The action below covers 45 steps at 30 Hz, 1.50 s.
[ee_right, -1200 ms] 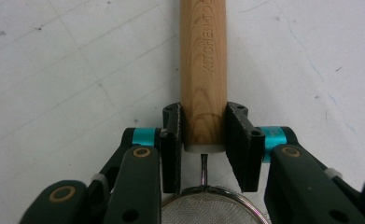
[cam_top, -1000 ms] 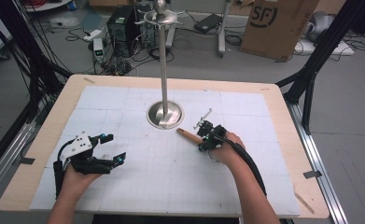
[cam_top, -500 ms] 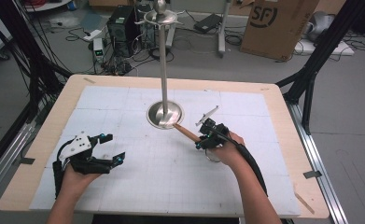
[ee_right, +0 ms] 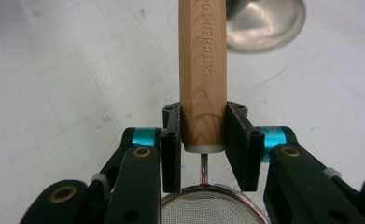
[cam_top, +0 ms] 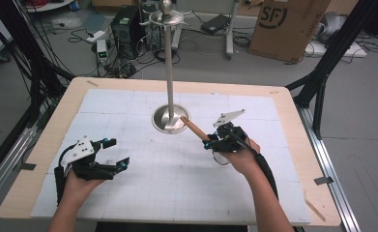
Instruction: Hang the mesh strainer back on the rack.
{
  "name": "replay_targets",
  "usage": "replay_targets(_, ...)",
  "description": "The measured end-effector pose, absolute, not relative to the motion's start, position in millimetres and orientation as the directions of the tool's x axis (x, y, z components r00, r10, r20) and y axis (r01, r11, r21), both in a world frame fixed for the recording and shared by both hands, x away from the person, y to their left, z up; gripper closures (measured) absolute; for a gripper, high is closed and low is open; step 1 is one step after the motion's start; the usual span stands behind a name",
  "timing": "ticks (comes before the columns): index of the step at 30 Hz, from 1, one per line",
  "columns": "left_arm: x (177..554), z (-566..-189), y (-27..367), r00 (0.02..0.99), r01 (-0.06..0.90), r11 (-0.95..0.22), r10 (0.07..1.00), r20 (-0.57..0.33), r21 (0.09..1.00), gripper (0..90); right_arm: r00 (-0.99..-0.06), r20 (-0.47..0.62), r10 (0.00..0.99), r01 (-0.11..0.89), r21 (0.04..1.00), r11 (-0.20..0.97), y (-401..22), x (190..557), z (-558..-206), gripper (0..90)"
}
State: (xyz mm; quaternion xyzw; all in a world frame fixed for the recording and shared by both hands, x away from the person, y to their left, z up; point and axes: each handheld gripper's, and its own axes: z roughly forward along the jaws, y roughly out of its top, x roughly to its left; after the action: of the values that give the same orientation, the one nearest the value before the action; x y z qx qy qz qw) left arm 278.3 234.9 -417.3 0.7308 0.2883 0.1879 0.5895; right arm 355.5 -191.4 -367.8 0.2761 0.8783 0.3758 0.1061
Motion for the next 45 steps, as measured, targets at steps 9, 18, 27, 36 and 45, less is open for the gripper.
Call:
replay_targets(9, 279, -417, 235, 0.763, 0.198, -0.138, 0.643, -0.064, 0.97, 13.8, -0.814, 0.012, 0.581, 0.344, 0.815, 0.465, -203, 347, -348, 68.8)
replay_targets(18, 278, -417, 235, 0.76, 0.202, -0.131, 0.646, -0.071, 0.971, 13.8, -0.806, -0.001, 0.592, 0.294, 0.867, 0.402, -211, 345, -338, 68.8)
replay_targets(27, 279, -417, 238, 0.756, 0.197, -0.124, 0.651, -0.07, 0.972, 13.8, -0.8, -0.022, 0.6, 0.234, 0.909, 0.346, -215, 342, -330, 68.7)
replay_targets(36, 278, -417, 238, 0.758, 0.199, -0.124, 0.649, -0.073, 0.972, 13.8, -0.795, -0.008, 0.606, 0.221, 0.927, 0.302, -220, 344, -321, 68.7)
replay_targets(45, 278, -416, 238, 0.76, 0.197, -0.124, 0.646, -0.072, 0.973, 13.8, -0.795, -0.007, 0.606, 0.197, 0.943, 0.27, -217, 350, -304, 68.7)
